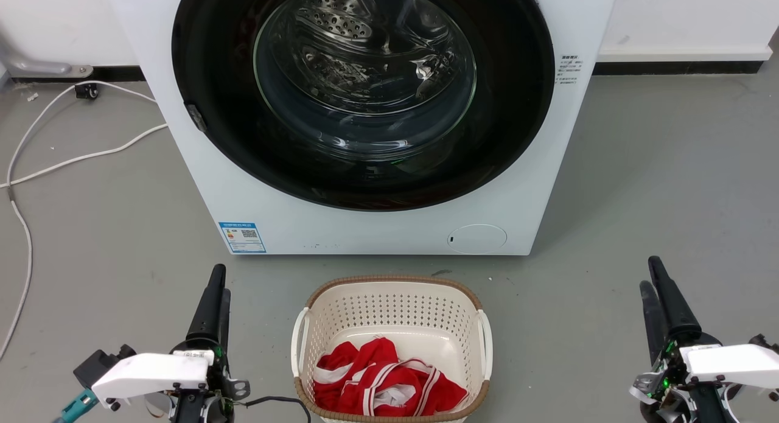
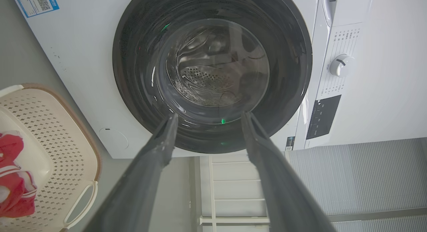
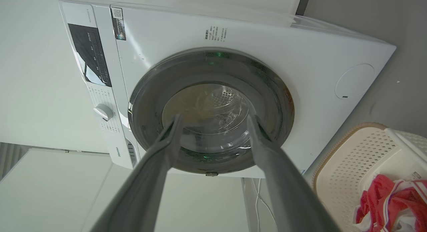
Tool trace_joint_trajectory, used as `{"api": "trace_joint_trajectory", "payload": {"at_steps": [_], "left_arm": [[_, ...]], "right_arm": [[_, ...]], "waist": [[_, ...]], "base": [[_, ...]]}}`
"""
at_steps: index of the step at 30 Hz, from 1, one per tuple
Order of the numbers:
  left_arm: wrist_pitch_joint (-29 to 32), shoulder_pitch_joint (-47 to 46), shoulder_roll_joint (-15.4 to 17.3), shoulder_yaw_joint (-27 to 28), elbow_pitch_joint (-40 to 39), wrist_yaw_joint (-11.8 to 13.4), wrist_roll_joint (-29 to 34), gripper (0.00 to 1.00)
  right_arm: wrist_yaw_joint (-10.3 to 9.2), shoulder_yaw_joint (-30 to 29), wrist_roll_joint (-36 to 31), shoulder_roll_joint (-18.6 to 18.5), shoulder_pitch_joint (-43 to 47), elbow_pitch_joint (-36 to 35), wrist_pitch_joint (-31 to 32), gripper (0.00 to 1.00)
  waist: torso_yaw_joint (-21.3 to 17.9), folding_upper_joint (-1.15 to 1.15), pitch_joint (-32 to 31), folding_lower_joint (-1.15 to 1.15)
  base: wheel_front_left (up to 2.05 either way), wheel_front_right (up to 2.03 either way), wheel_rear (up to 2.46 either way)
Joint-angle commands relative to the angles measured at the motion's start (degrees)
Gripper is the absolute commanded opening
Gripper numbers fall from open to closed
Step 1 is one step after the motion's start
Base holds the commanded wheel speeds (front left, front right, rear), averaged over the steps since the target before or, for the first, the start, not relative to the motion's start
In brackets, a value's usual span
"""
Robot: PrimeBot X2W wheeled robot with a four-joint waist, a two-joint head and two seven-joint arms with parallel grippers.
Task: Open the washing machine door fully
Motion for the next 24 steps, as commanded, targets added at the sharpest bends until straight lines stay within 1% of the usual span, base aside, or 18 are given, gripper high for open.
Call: {"api": "trace_joint_trajectory", "payload": {"at_steps": [1, 5, 12, 13, 24], "left_arm": [[-0.75, -1.42, 0.40, -0.16, -1.75, -0.08, 2.48, 1.00], [-1.72, -1.53, 0.31, -0.19, -3.19, -0.09, 6.98, 1.00], [-3.29, -1.82, 0.16, 0.17, -5.56, -0.10, 15.78, 1.00], [-4.18, -2.01, 0.15, 0.22, -6.78, -0.11, 21.38, 1.00], [-6.33, -2.55, 1.10, -0.46, -7.99, -0.13, 35.47, 1.00]], "right_arm": [[0.01, -0.11, -2.36, -0.10, -0.83, -1.85, -0.66, 1.00], [0.01, -0.49, -7.37, -0.07, -0.81, -3.58, -1.61, 1.00], [0.01, -0.64, -18.29, -0.04, -0.30, -7.21, -3.19, 1.00], [0.01, -0.22, -25.09, -0.02, 0.01, -9.19, -4.04, 1.00], [0.01, 1.70, -42.30, 0.04, 1.64, -12.51, -6.20, 1.00]], "waist": [[0.02, 0.00, 0.02, 0.00], [0.09, 0.00, 0.07, 0.00], [0.17, 0.00, 0.15, 0.00], [0.16, 0.00, 0.19, 0.00], [0.02, 0.00, 0.17, 0.00]], "base": [[0.00, 0.00, 0.00], [0.00, 0.00, 0.00], [0.00, 0.00, 0.00], [0.00, 0.00, 0.00], [0.00, 0.00, 0.00]]}}
